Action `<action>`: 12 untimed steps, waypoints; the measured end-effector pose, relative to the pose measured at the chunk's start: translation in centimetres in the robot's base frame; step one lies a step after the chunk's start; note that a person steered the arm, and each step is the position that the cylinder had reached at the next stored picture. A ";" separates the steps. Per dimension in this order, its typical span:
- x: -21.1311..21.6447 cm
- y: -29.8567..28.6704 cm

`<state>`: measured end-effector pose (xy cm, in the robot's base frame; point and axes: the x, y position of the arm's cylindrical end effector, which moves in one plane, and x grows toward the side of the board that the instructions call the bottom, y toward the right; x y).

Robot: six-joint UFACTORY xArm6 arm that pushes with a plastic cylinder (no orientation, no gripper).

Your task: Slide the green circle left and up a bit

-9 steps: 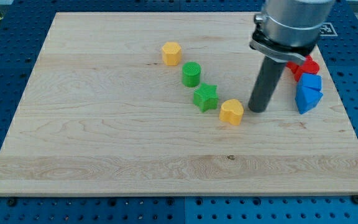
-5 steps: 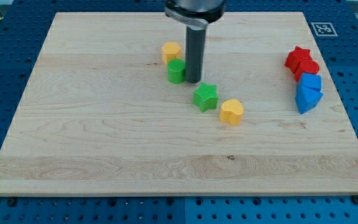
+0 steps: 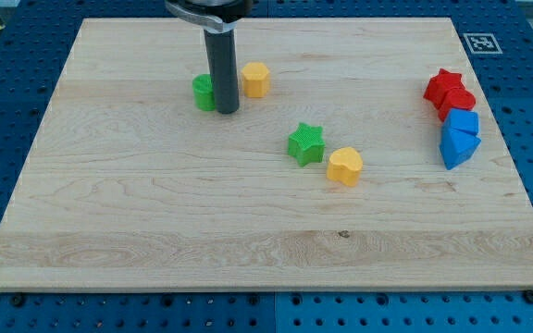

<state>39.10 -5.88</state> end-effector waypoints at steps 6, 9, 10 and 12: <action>0.8 -1.5; 0.3 -3.2; -0.3 -3.0; -1.0 -3.1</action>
